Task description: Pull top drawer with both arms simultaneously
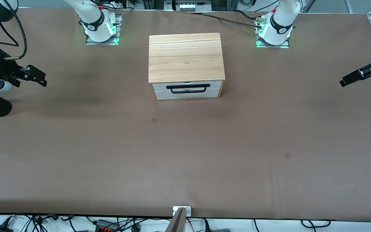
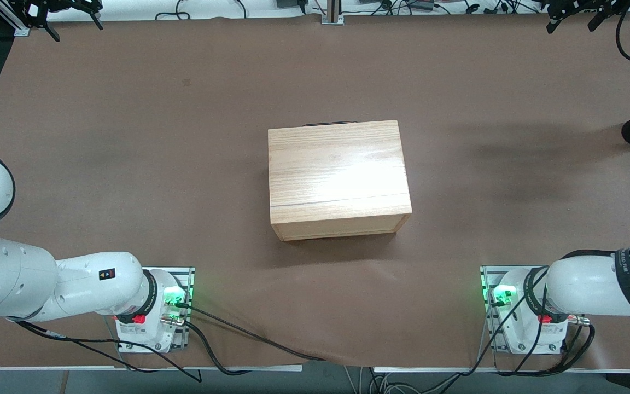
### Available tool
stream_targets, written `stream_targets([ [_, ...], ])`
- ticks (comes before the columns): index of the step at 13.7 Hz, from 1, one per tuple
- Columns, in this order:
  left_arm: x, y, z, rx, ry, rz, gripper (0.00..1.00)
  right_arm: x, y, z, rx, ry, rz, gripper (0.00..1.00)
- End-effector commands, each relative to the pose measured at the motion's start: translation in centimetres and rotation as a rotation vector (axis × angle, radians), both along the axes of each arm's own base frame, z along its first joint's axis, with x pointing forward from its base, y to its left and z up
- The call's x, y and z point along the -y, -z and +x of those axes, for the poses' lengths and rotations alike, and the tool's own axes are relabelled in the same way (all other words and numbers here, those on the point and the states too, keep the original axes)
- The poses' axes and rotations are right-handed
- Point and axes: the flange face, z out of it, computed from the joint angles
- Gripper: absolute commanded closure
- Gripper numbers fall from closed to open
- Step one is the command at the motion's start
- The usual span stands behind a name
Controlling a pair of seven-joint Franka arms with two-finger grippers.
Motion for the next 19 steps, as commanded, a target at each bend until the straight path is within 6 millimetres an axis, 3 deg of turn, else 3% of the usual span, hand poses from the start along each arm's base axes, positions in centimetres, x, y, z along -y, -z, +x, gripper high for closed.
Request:
stream_targets([
  [1,-0.1,-0.6,0.3,0.0,-0.004,-0.011,0.0,0.2,-0.2,-0.5,-0.007,-0.002,-0.009,0.0],
  [7,-0.1,-0.6,0.4,0.0,-0.003,-0.011,0.0,0.1,-0.1,-0.5,-0.011,-0.003,-0.008,0.0],
  [11,-0.3,-0.5,0.4,0.0,-0.002,-0.033,0.0,-0.6,2.3,0.7,-0.041,-0.015,-0.01,0.0],
  [13,-0.5,-0.5,0.4,0.002,0.007,-0.034,0.0,-1.0,4.6,1.9,-0.063,-0.032,-0.002,0.0],
  [14,-0.5,-0.5,0.4,0.002,0.007,-0.036,0.0,-1.8,5.8,2.9,-0.064,-0.044,-0.001,0.0],
  [16,-0.7,-0.5,0.4,0.002,0.002,-0.038,0.0,-5.2,9.1,4.7,-0.068,-0.076,0.053,0.0],
  [19,-0.8,-0.4,0.4,0.002,-0.006,-0.064,0.0,-10.8,11.6,5.2,-0.061,-0.127,0.095,0.0],
])
